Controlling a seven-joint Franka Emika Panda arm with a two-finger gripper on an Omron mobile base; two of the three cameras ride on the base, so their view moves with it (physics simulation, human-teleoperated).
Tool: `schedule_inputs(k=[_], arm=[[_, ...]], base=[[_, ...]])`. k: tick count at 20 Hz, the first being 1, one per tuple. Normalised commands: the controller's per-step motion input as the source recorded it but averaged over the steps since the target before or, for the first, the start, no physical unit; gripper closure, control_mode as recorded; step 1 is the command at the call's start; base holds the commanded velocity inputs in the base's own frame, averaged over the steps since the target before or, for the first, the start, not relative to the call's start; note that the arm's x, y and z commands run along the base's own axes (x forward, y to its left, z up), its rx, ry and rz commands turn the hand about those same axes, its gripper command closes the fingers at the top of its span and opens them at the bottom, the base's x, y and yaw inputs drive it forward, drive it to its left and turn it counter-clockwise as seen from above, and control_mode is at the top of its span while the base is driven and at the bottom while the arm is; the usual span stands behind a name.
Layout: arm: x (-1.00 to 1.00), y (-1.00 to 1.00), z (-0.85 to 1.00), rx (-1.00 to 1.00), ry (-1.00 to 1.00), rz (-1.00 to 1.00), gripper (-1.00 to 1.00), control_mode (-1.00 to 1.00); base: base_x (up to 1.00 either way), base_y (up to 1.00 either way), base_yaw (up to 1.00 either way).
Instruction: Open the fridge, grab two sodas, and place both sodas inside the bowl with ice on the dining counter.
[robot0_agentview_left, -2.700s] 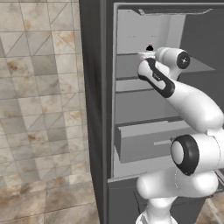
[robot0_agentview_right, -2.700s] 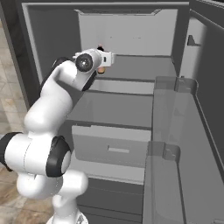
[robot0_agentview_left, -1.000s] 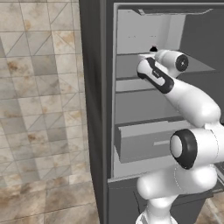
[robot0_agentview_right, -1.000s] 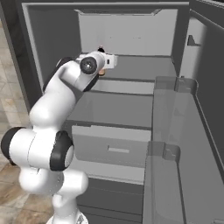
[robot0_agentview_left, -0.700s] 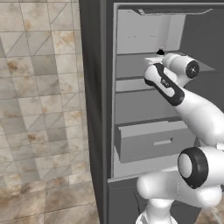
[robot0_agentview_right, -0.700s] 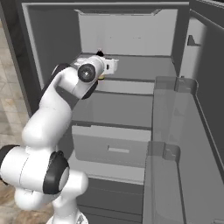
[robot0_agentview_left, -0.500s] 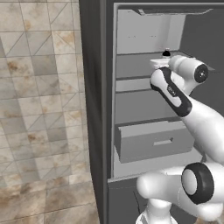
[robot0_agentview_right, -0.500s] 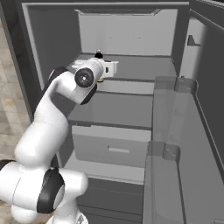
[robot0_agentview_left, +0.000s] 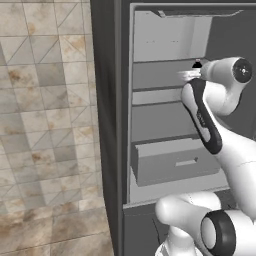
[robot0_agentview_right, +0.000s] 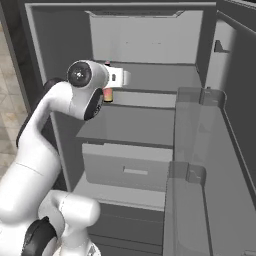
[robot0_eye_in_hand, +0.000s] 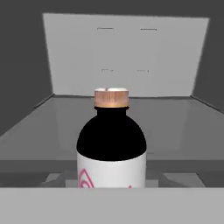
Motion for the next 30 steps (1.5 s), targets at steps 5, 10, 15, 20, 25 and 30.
schedule_inputs(k=[5, 10, 15, 20, 25, 30], arm=[[-0.82, 0.01, 0.0, -0.06, 0.29, -0.04, 1.0, -1.0], [-0.95, 0.0, -0.1, -0.01, 0.12, -0.02, 1.0, -1.0], [-1.0, -0.1, -0.26, 0.02, 0.0, -0.09, 1.0, -1.0], [-1.0, 0.01, -0.18, 0.01, 0.0, -0.13, 1.0, -1.0], [-0.98, 0.11, -0.2, 0.0, 0.03, -0.12, 1.0, -1.0], [0.0, 0.0, 0.0, 0.0, 0.0, 0.0, 1.0, 1.0]], base=[[0.0, 0.0, 0.0], [0.0, 0.0, 0.0], [0.0, 0.0, 0.0], [0.0, 0.0, 0.0], [0.0, 0.0, 0.0], [-0.99, 0.37, -0.13]])
